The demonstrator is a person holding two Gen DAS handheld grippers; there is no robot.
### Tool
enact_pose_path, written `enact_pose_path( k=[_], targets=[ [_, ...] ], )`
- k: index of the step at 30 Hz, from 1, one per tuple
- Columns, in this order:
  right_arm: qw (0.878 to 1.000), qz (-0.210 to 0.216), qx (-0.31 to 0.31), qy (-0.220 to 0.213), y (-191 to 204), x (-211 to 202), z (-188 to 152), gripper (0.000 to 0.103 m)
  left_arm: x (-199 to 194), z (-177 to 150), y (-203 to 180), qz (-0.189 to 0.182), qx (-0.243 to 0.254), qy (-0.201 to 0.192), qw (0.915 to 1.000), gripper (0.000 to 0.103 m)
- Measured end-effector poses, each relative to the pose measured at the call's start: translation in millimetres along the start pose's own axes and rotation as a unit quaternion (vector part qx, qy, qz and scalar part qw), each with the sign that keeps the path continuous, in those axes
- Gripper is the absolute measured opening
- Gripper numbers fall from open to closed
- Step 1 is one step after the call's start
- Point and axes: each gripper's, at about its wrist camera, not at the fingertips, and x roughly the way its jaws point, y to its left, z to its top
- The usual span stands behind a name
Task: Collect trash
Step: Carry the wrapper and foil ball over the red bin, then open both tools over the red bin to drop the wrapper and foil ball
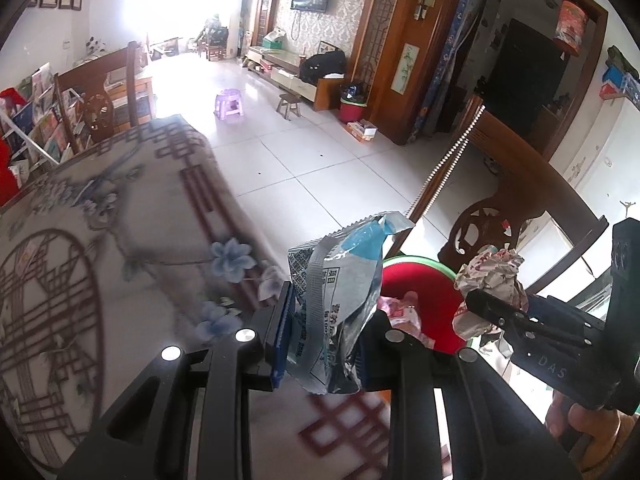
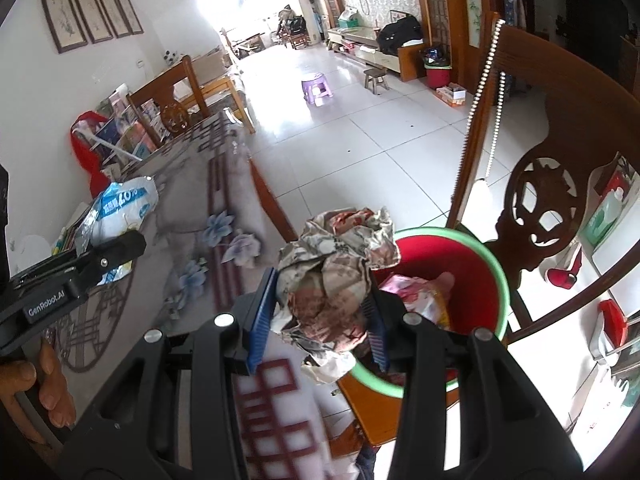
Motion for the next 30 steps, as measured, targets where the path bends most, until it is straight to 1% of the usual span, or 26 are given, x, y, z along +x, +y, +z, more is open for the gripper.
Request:
enact_pose_path(
  k=[6, 16, 19, 28, 29, 30],
  targets=[
    [1.0, -0.01, 0.019, 0.009, -35.2, 5.9, 3.1, 0.04, 18.4, 3.6, -24.1, -0.017, 0.005, 0.016, 0.9997, 0.024],
    [0.998, -0.026, 0.047, 0.023, -76.5, 15.6, 5.1, 0.04, 62.8, 16.6, -73.1, -0.053, 0.033, 0.051, 0.9967, 0.024],
    [0.998, -0.03, 0.057, 0.028, -89.3, 18.1, 5.4, 0.04, 73.2, 19.6, -83.4, -0.058, 0.043, 0.06, 0.9956, 0.024],
    [0.996, -0.033, 0.073, 0.04, -110.7, 25.3, 3.8, 0.041, 101.3, 25.7, -112.7, -0.068, 0.065, 0.081, 0.9922, 0.024],
    [0.996, -0.033, 0.073, 0.041, -111.8, 26.0, 4.2, 0.041, 103.5, 26.4, -116.1, -0.069, 0.067, 0.083, 0.992, 0.025],
    [0.996, -0.033, 0.072, 0.043, -113.1, 27.1, 4.1, 0.041, 104.8, 27.0, -116.7, -0.069, 0.067, 0.083, 0.9919, 0.028]
  ],
)
